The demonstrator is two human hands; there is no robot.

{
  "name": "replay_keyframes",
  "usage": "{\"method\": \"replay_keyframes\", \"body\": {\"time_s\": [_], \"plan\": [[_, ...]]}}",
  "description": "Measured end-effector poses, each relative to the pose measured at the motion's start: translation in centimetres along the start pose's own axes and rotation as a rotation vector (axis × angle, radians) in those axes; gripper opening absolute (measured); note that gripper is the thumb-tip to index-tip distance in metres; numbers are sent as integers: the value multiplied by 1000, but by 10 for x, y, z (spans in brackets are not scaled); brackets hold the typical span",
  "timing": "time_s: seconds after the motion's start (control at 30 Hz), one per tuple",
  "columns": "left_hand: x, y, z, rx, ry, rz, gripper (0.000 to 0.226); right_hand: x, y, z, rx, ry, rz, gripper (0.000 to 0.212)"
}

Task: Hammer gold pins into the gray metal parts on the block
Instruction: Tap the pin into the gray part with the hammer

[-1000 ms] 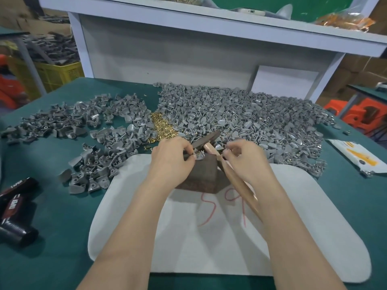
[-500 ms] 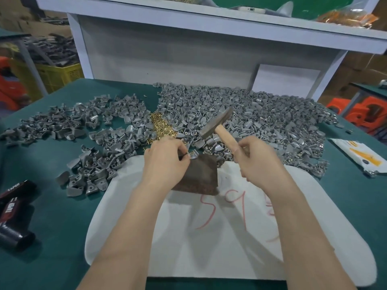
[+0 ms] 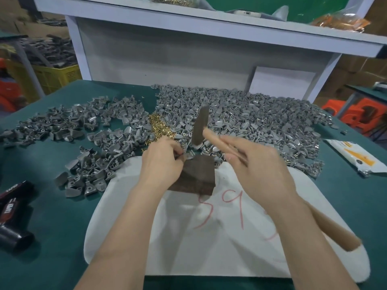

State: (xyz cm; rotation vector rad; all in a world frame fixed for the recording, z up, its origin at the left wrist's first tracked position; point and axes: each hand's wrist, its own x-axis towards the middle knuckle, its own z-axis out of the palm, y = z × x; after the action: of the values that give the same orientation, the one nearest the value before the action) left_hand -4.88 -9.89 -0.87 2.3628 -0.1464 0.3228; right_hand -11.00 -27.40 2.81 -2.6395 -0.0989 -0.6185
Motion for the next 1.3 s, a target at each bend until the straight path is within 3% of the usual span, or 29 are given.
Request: {"method": "replay_keyframes", "body": {"time_s": [0.1, 0.2, 0.27, 0.4, 0.57, 0.73, 0.9, 1.1, 1.23, 1.3], "plan": [[-1, 0, 1, -39, 17, -5, 23, -3, -4, -1, 146, 208, -43, 40], [1, 0, 1, -7, 8, -2, 7, -7, -3, 6, 2, -45, -26, 40], [1, -1, 1, 8, 5, 7, 3, -7, -2, 8, -45, -101, -10, 41], [2, -2, 1, 10, 1, 25, 8, -10, -2, 8, 166, 183, -26, 41], [1, -1, 1, -20, 7, -8, 17, -16, 1, 14, -1, -106, -9, 41], [2, -3, 2, 1, 6, 16, 7, -10, -3, 11, 174, 166, -11, 39], [2, -2, 1, -7, 10, -17, 4, -10, 1, 8, -11, -143, 5, 40], [1, -1, 1, 10, 8, 0, 8, -9, 0, 6, 171, 192, 13, 40], [2, 1, -1, 17, 2, -19, 6, -13, 0, 7, -12, -107, -48, 41], [1, 0, -1, 22, -5, -29, 11, -4, 4, 3, -2, -118, -31, 39]]}}
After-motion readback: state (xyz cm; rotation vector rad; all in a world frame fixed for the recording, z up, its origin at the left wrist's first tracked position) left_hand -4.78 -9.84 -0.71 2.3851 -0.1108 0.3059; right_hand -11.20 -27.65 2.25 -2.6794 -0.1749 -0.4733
